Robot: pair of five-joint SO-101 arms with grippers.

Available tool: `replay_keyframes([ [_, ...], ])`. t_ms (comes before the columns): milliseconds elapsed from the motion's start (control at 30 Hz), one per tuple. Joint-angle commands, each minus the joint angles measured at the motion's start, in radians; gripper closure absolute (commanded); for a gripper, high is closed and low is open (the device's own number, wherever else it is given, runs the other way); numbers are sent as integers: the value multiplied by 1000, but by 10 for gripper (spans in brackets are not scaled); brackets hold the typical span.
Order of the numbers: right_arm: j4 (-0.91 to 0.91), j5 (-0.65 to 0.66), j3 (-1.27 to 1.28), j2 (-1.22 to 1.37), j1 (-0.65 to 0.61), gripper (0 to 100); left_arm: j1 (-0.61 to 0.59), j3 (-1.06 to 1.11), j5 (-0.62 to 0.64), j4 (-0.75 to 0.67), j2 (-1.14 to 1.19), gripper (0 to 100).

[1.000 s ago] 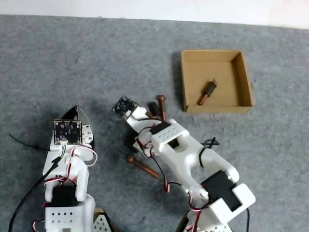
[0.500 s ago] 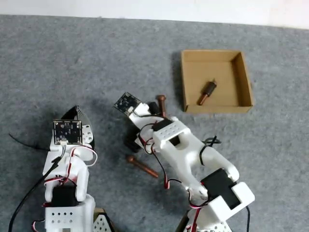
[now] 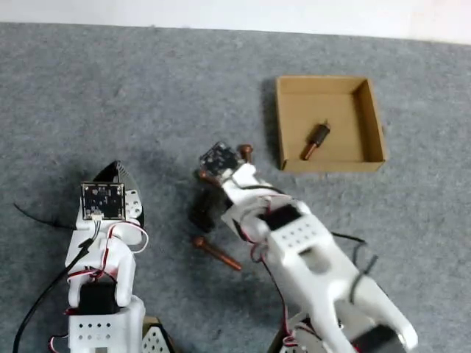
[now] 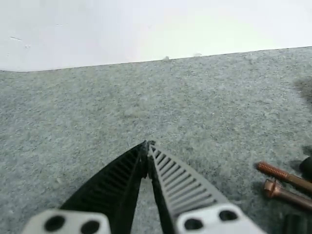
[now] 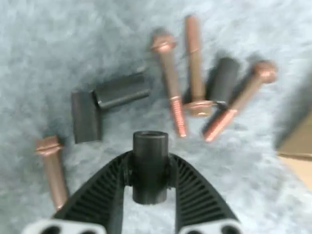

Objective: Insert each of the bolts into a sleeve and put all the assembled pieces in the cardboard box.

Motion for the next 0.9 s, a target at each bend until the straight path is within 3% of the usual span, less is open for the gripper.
replay_keyframes([
  [0,-36,-12,36,-171,62,995,-7,19,5,-17,-12,992],
  [200,-136,-12,188,-338,101,995,67,19,-23,-14,-10,992],
  [300,-136,-14,229,-421,128,995,111,-8,-71,57,-10,969],
  [467,-137,-98,306,-581,209,995,116,-54,-34,127,-8,937],
  [633,-137,-97,421,-733,226,995,117,-101,-35,160,19,937],
  [867,-137,-97,487,-839,226,995,180,-308,-34,140,483,935],
])
